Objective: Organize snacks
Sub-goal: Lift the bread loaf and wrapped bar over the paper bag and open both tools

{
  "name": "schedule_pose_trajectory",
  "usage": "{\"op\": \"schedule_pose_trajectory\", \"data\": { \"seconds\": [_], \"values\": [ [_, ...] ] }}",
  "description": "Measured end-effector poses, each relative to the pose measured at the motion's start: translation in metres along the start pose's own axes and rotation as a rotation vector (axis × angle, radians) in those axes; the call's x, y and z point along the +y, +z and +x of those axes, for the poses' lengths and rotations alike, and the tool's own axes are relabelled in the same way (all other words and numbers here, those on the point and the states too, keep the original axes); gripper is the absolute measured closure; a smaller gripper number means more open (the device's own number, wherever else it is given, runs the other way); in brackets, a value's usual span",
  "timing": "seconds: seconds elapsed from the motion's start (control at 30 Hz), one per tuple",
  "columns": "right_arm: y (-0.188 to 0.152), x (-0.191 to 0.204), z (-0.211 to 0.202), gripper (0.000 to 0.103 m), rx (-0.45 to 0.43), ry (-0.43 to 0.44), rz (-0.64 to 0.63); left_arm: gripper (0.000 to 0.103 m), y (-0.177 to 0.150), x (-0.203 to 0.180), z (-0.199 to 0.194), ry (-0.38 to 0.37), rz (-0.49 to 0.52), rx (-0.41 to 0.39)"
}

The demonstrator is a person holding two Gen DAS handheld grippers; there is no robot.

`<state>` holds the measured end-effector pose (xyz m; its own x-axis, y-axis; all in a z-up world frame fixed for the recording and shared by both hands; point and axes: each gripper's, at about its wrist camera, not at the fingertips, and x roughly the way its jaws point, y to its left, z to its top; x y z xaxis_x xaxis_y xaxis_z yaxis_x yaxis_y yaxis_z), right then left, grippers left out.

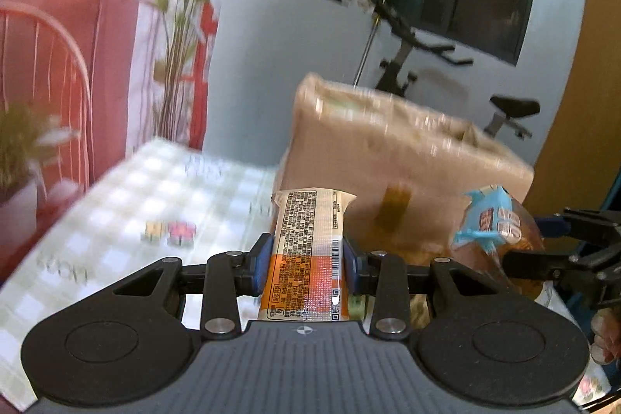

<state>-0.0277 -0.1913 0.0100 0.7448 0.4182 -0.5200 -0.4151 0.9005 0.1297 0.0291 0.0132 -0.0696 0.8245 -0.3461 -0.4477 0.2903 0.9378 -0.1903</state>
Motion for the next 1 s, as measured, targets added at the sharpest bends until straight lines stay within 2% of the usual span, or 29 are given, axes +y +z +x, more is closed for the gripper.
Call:
{"op": "schedule_pose_trajectory", "data": {
  "seconds": [0.2, 0.33, 0.5, 0.63, 0.77, 1.0],
  "values": [
    [0.051, 0.001, -0.012, 0.028, -0.107, 0.028, -0.046, 0.063, 0.038, -0.015, -0.003, -0.025, 0.027, -0.087],
    [0.079, -0.011, -0.012, 0.028, -0.152, -0.019, -0.09, 0.063, 0.06, -0.028, 0.007, -0.042, 0.042, -0.117],
    [0.103, -0.044, 0.005, 0.028, -0.136, -0.107, -0.102, 0.063, 0.083, -0.046, 0.031, -0.051, 0.057, -0.142],
    [0.107, -0.076, 0.019, 0.028, -0.132, -0.171, -0.073, 0.063, 0.101, -0.061, 0.056, -0.074, 0.083, -0.149],
    [0.104, -0.101, 0.031, 0.028, -0.136, -0.219, -0.046, 0.063, 0.115, -0.071, 0.09, -0.083, 0.091, -0.116],
    [0.094, -0.127, 0.054, 0.027, -0.097, -0.256, -0.023, 0.063, 0.116, -0.079, 0.137, -0.078, 0.12, -0.043]
  ]
}}
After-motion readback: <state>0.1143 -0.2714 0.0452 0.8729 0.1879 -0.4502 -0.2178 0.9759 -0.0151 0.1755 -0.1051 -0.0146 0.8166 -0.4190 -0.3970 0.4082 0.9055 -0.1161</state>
